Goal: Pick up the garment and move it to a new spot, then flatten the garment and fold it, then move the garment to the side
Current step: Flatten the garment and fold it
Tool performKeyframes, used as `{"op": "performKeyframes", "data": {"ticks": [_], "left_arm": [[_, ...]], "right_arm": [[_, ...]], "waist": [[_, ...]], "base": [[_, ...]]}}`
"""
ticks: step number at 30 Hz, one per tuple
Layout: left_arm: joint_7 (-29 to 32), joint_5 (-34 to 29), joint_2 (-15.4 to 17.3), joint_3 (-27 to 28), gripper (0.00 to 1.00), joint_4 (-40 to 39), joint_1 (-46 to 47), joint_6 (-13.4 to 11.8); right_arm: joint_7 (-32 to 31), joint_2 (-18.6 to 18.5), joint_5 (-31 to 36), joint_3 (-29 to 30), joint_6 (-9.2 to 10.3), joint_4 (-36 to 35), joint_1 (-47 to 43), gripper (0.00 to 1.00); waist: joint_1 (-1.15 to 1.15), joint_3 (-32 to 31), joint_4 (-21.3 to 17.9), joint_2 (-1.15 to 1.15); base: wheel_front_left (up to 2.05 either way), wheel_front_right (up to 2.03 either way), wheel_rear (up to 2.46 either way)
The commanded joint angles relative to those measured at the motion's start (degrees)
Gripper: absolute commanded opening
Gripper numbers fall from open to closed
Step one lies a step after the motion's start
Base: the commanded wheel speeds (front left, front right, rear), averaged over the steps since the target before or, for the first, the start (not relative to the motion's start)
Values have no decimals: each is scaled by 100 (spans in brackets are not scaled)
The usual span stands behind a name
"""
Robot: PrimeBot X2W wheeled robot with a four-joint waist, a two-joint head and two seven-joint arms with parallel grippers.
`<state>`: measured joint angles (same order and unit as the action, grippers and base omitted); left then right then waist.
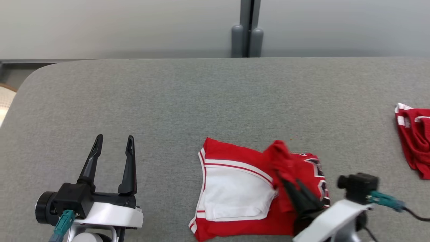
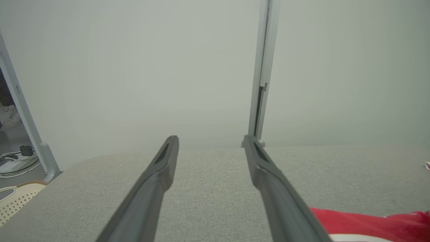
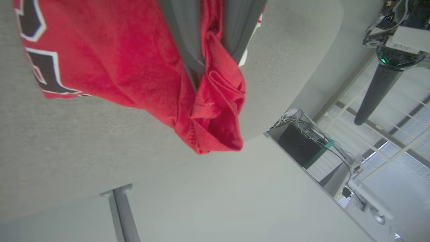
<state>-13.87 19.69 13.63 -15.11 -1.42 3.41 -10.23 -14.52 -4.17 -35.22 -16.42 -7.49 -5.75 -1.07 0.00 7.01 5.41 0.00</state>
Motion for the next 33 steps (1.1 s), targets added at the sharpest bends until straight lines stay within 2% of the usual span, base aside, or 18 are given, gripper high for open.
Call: {"op": "performKeyframes", "data": {"ticks": [1, 5, 14, 15, 16, 17, 21, 25, 28, 33], "left_arm": [[-4, 10, 5, 4, 100, -11, 27, -26], [-22, 19, -35, -41, 100, 9, 133, 9], [-75, 37, -130, -91, 100, 152, 364, 105], [-86, 36, -148, -92, 100, 182, 388, 109], [-92, 34, -163, -94, 100, 203, 409, 120], [-92, 36, -169, -88, 100, 218, 434, 120], [-113, 37, -190, -46, 100, 288, 472, 155], [-123, 25, -179, 19, 100, 314, 523, 169], [-128, 16, -177, 58, 100, 339, 522, 190], [-132, -20, -150, 119, 100, 362, 455, 188]], "right_arm": [[79, 13, -62, -184, 1, 129, 154, 0], [395, 80, -310, -718, 1, 647, 495, 0], [1089, 112, -430, -1314, 1, 1824, 1228, 0], [1161, 114, -460, -1354, 1, 1947, 1291, 16], [1221, 114, -468, -1405, 1, 2053, 1339, 45], [1284, 115, -482, -1463, 1, 2130, 1396, 100], [1634, 116, -322, -1791, 1, 2152, 1575, 100], [2053, -192, -59, -2052, 1, 1687, 1645, 100], [2408, -398, 289, -1787, 1, 1329, 1569, 100], [2651, -605, 975, -687, 1, 839, 1254, 100]], "waist": [[0, 28, 126, 0], [0, 152, 319, 0], [0, 460, 529, 0], [0, 483, 533, 0], [0, 498, 536, 0], [0, 525, 538, 0], [0, 579, 502, 0], [0, 615, 411, 0], [0, 607, 319, 0], [0, 557, 156, 0]], "base": [[0, 0, 0], [0, 0, 0], [0, 0, 0], [0, 0, 0], [0, 0, 0], [0, 0, 0], [0, 0, 0], [0, 0, 0], [0, 0, 0], [0, 0, 0]]}}
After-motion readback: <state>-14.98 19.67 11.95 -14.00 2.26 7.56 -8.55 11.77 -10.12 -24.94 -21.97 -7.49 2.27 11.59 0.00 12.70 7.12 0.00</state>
